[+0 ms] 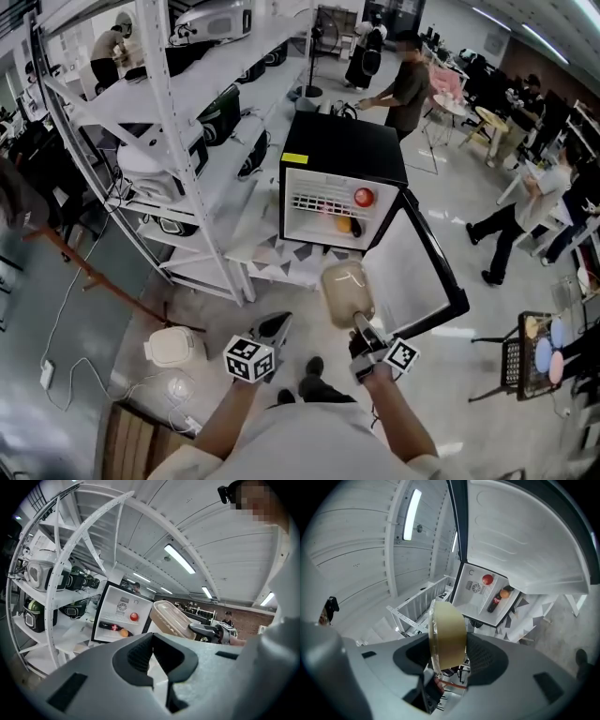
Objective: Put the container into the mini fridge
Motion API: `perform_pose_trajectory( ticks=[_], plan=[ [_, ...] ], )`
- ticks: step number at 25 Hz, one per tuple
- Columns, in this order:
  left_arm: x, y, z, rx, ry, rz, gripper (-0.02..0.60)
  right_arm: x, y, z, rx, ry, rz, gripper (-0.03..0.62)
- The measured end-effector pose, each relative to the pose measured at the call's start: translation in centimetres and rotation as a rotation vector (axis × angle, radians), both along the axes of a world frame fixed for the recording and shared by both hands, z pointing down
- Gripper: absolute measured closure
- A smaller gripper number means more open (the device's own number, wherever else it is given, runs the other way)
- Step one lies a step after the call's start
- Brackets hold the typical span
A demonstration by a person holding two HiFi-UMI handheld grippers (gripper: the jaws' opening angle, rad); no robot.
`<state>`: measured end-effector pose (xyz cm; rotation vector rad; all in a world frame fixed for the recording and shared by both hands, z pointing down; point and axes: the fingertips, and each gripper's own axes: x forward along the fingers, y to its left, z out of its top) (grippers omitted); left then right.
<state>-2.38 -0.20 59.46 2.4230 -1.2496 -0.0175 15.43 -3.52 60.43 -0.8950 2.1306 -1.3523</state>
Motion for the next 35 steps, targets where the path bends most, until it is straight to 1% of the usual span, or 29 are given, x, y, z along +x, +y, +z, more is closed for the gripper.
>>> perform_pose_trajectory(
  ticks=[5,9,16,20,23,24,30,33,35],
  plan=[
    [-0.1,-3.0,0.3,-0.007,-0.009,-0.005,0.578,-0.5,-3.5,0.6,0.005,0.022,-0.009,0.370],
    [-0.3,-6.0,0.6,-0.021,-0.021,-0.017,0.578,-1.6,-6.9,0.6,0.021,0.032,-0.038,0.370],
    [-0.4,-11.4,1.0,-0.045,-0.031,-0.049,0.578,-2.4,-12.9,2.0,-0.019,0.037,-0.071,0.370],
    [-0.3,-14.2,1.3,-0.054,-0.039,-0.073,0.578,-2.5,-16.0,3.3,-0.065,0.094,-0.077,0.370],
    [-0.1,-16.0,1.3,-0.056,-0.045,-0.095,0.578,-3.3,-18.5,2.8,-0.011,0.072,-0.122,0.370],
    [0.0,-16.5,1.4,-0.054,-0.046,-0.102,0.578,-3.3,-19.2,3.0,-0.010,0.072,-0.129,0.370],
    [0.4,-18.9,1.5,-0.044,-0.045,-0.143,0.578,-2.4,-22.3,5.5,-0.109,0.128,-0.107,0.370],
    [0.2,-19.5,1.7,-0.049,-0.048,-0.153,0.578,-2.5,-23.5,6.3,-0.128,0.144,-0.104,0.370],
    [-0.3,-19.9,1.8,-0.052,-0.050,-0.157,0.578,-3.2,-24.3,6.3,-0.116,0.130,-0.110,0.370]
  ],
)
